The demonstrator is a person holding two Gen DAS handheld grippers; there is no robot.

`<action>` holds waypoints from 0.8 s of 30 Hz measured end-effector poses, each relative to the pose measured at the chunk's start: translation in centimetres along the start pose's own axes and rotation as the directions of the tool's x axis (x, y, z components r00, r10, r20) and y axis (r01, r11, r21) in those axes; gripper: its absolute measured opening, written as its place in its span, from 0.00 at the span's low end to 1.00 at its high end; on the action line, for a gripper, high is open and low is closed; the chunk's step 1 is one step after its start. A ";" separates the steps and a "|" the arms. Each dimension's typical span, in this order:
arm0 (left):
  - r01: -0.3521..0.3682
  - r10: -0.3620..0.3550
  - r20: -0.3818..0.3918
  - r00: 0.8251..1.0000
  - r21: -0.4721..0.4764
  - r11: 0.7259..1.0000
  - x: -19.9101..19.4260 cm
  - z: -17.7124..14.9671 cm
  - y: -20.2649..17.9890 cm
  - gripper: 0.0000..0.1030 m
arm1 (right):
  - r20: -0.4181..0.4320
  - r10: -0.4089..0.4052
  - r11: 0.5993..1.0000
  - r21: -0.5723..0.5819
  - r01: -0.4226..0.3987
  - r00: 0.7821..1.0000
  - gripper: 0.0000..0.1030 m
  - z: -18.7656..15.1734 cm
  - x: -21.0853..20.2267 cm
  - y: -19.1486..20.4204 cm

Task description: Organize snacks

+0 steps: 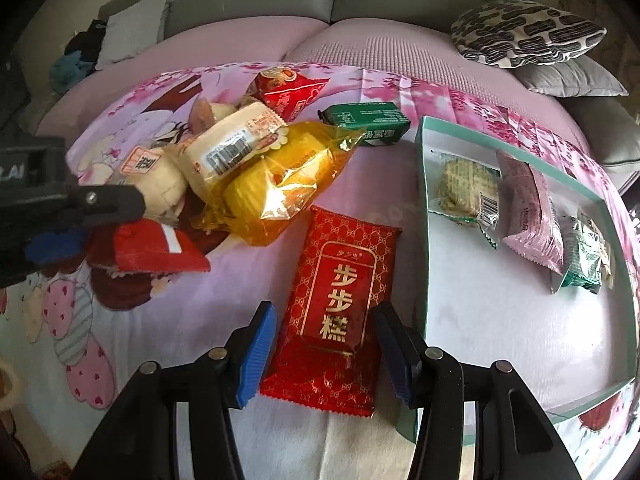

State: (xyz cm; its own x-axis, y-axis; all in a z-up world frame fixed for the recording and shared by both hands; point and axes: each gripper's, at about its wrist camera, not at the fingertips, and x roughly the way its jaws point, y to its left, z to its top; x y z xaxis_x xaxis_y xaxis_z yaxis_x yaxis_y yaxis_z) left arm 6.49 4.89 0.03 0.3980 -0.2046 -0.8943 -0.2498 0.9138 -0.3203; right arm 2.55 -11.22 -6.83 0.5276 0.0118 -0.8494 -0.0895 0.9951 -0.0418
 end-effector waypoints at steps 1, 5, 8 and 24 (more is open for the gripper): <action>0.000 0.000 0.000 1.000 -0.001 1.000 0.0 0.0 0.0 0.57 | 0.000 -0.006 1.000 0.004 0.006 1.000 0.54 0.1 0.1 0.0; 0.003 -0.003 -0.003 1.000 -0.005 1.000 0.0 0.0 0.0 0.57 | -0.002 -0.040 0.999 -0.016 0.040 0.999 0.57 0.1 0.5 0.6; 0.003 -0.003 -0.003 1.000 -0.005 1.000 0.0 0.0 0.1 0.57 | 0.001 -0.013 1.000 0.009 0.013 1.000 0.61 0.3 0.5 0.4; 0.005 -0.005 -0.005 1.000 -0.016 1.000 0.1 0.0 0.1 0.57 | -0.033 0.014 0.999 0.044 -0.013 0.999 0.60 0.3 1.1 -0.1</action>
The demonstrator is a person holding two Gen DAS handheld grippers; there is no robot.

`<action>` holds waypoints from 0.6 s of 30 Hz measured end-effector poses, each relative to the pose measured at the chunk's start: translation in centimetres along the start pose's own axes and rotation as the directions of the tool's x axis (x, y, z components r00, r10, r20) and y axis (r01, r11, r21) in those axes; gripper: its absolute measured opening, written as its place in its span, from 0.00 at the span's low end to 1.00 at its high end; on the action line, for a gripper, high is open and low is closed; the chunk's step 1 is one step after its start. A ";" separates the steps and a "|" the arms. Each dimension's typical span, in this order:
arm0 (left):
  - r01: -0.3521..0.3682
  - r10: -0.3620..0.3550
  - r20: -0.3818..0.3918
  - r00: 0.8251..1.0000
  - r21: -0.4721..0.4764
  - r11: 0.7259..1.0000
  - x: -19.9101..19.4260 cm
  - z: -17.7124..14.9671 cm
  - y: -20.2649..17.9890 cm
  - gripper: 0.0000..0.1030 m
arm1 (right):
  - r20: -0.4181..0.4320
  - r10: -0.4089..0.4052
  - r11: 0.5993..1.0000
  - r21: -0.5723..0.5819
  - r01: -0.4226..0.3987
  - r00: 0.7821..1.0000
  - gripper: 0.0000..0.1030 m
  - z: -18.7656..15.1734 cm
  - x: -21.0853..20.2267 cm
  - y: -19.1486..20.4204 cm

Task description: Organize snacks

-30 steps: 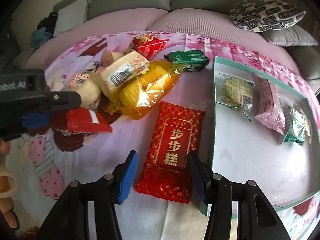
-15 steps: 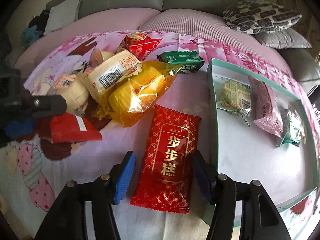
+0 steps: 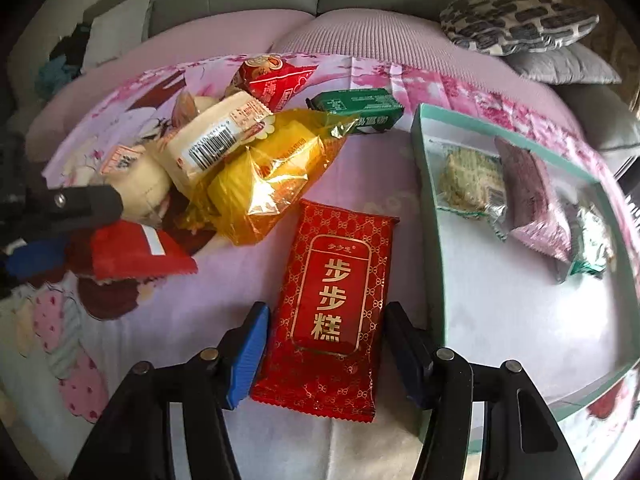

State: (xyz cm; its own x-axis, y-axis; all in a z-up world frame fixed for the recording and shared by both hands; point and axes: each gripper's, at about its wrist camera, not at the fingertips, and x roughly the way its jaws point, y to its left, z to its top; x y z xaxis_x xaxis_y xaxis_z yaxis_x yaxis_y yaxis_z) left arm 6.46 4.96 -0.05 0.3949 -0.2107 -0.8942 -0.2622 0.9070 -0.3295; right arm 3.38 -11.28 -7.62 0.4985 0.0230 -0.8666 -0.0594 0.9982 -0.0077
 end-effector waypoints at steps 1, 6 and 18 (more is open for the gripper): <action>-0.001 0.001 -0.001 1.000 0.000 1.000 0.0 0.0 0.0 0.57 | 0.001 0.002 1.000 0.000 -0.002 1.000 0.60 0.0 0.0 0.0; -0.008 0.008 -0.005 1.000 0.004 1.000 0.2 -0.1 -0.1 0.57 | 0.009 -0.007 1.000 -0.002 0.007 1.000 0.53 0.2 -0.1 0.1; 0.002 -0.003 0.020 1.000 0.026 1.000 -0.5 0.0 -0.5 0.56 | 0.067 0.041 0.997 0.058 -0.045 0.997 0.47 0.5 -2.8 -1.3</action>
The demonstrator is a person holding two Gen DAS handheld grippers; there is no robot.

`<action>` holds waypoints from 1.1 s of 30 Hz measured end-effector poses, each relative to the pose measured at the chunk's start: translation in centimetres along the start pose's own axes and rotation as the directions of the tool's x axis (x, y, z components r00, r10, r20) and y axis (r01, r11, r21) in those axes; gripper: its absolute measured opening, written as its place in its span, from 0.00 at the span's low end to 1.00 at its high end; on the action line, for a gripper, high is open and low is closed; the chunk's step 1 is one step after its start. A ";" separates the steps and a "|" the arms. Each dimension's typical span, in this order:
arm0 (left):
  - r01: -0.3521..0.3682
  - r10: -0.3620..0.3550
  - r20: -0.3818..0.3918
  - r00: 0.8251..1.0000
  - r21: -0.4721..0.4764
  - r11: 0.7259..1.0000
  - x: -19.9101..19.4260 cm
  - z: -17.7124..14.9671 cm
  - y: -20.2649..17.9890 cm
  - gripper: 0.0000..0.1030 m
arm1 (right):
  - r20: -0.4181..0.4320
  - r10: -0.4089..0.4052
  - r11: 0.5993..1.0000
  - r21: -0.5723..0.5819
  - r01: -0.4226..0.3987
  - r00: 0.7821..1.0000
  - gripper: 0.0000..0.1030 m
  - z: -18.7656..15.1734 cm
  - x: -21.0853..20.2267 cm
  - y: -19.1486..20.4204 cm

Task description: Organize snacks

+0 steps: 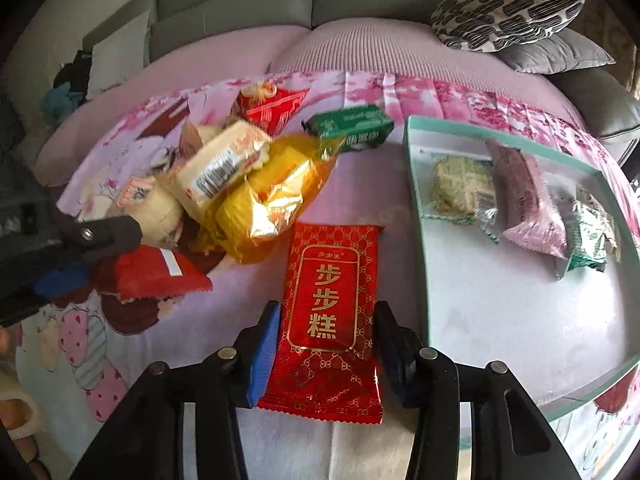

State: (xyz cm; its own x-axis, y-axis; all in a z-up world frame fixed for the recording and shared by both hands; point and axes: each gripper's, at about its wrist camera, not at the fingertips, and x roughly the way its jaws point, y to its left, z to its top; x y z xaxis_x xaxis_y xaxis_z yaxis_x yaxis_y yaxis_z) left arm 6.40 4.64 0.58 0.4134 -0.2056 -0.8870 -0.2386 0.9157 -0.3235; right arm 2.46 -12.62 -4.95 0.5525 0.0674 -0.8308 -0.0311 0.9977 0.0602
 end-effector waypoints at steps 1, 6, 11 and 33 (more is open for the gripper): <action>-0.002 0.002 0.004 1.000 0.003 1.000 -0.1 0.0 -0.1 0.56 | 0.010 0.005 1.000 0.010 -0.005 1.000 0.47 0.0 -0.4 -0.2; 0.008 -0.008 0.038 0.999 0.009 1.000 -1.1 0.0 -0.4 0.56 | 0.054 0.033 0.999 0.035 -0.035 0.998 0.47 0.4 -2.0 -1.1; 0.001 -0.002 0.073 0.997 0.016 1.000 -2.0 -0.1 -0.8 0.56 | 0.097 0.065 0.995 0.067 -0.072 0.993 0.47 0.8 -3.4 -1.9; -0.026 -0.007 0.232 0.973 0.139 0.990 -5.3 -1.1 -4.8 0.56 | 0.194 0.070 0.977 0.186 -0.106 0.979 0.47 1.5 -6.6 -7.1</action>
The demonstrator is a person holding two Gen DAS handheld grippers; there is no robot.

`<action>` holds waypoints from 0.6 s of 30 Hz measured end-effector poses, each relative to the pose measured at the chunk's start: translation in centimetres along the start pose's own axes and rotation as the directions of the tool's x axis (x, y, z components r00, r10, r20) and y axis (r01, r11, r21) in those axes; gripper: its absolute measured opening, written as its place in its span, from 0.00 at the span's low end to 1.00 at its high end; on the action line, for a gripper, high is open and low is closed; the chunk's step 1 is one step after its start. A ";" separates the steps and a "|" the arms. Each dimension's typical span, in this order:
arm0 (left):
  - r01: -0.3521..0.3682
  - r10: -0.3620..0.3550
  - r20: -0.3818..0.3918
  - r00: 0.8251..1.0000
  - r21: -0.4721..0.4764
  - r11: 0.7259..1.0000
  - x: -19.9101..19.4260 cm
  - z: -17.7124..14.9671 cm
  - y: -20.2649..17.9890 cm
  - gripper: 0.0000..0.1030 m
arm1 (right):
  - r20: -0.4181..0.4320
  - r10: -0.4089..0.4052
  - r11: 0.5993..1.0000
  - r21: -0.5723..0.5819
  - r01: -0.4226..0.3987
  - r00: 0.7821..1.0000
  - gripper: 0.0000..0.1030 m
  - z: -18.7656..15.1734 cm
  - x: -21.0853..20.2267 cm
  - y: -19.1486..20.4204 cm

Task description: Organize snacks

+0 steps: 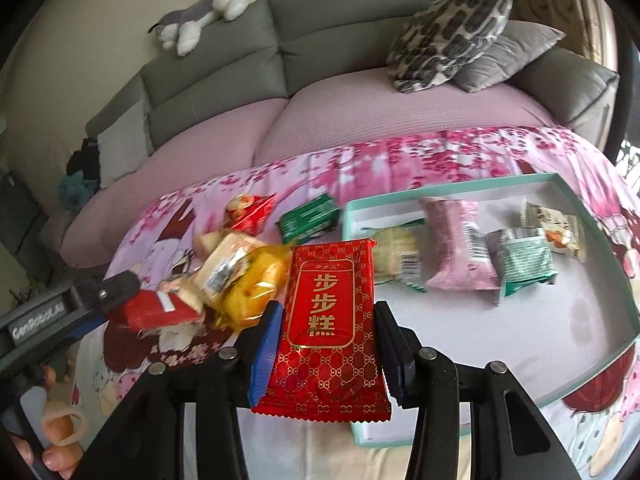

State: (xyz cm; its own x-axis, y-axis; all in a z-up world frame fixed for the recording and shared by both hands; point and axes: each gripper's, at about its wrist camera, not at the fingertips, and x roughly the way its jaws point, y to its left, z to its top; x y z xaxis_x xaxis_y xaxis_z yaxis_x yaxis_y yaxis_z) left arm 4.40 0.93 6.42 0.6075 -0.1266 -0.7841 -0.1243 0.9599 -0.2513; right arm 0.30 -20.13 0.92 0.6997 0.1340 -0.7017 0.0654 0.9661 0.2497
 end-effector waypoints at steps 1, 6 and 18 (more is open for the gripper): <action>0.004 -0.004 0.002 1.000 0.011 1.000 0.1 0.0 -0.5 0.56 | 0.003 -0.007 1.000 0.011 0.007 1.000 0.47 0.2 -0.1 -0.5; 0.030 -0.029 -0.012 0.999 0.073 0.997 0.6 -0.2 -2.9 0.56 | 0.007 -0.054 0.995 0.080 0.054 0.998 0.47 1.3 -0.1 -4.1; 0.090 -0.074 -0.080 0.994 0.210 0.974 2.5 -0.8 -9.4 0.56 | 0.054 -0.183 0.951 0.264 0.163 0.982 0.47 2.8 -1.3 -13.4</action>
State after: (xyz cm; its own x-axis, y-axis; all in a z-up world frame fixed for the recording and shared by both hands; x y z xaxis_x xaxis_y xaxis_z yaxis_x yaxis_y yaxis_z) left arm 6.46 -8.61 6.36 0.5502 -0.2173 -0.8063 0.0981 0.9757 -0.1960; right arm 0.49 -33.85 0.37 0.7131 -0.0576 -0.6987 0.3640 0.8821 0.2989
